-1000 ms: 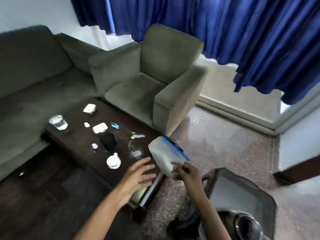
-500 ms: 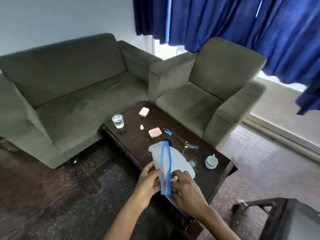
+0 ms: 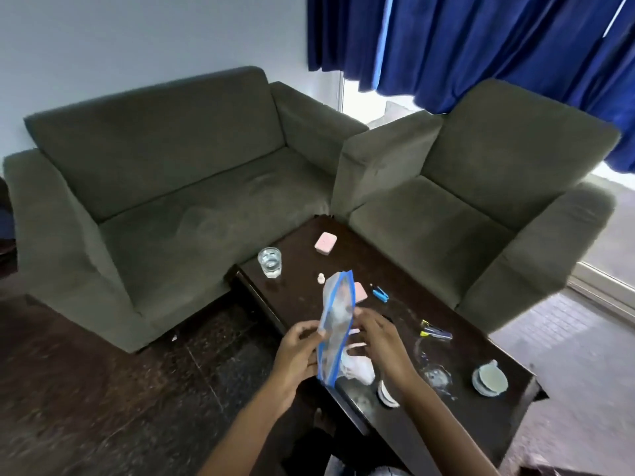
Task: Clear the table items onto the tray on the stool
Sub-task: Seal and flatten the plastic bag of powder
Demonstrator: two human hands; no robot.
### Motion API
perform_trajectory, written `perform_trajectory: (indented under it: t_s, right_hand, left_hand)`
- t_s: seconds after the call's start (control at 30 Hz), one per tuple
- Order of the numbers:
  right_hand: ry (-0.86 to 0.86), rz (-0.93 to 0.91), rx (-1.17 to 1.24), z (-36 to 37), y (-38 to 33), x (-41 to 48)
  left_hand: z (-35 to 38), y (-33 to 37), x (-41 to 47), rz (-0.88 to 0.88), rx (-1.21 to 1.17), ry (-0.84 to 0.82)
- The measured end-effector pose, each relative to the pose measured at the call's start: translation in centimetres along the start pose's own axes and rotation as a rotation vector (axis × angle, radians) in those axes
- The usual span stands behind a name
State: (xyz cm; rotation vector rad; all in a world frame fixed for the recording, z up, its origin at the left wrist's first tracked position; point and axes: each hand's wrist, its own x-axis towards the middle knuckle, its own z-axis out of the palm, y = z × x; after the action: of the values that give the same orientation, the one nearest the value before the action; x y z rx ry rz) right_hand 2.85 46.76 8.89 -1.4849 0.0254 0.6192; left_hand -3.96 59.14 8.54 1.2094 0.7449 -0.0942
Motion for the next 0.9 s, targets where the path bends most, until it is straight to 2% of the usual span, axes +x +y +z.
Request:
perform_trajectory:
  t_s: [0.23,0.37,0.47,0.57,0.63,0.7,0.8,0.9]
  right_hand:
    - [0.096,-0.044,-0.199,3.9,-2.6,9.0]
    - [0.082,-0.030,-0.204,5.3,-3.7,12.5]
    - [0.041,0.064,-0.136,6.2,-4.5,14.9]
    - [-0.008,0.264,0.118,6.8,-5.5,17.4]
    - [-0.017,0.331,0.234,7.5,-6.3,19.0]
    - [0.048,0.340,0.239,8.5,-6.9,20.8]
    - [0.233,0.338,0.257,10.8,-7.0,23.4]
    - [0.370,0.325,0.145,12.7,-6.6,25.9]
  left_hand:
    - [-2.1,5.7,8.2,-0.040,0.080,-0.122]
    - [-2.5,8.2,11.7,-0.015,0.139,-0.130]
    - [-3.1,9.7,14.4,-0.011,0.189,-0.159]
    - [-4.5,11.2,17.6,-0.026,0.216,-0.242]
    - [-5.5,12.2,20.1,0.003,0.258,-0.249]
    - [-6.7,13.3,22.8,0.076,0.359,-0.215]
    - [-8.8,15.5,26.8,0.199,0.545,-0.191]
    - [-10.7,17.9,30.2,0.318,0.779,-0.202]
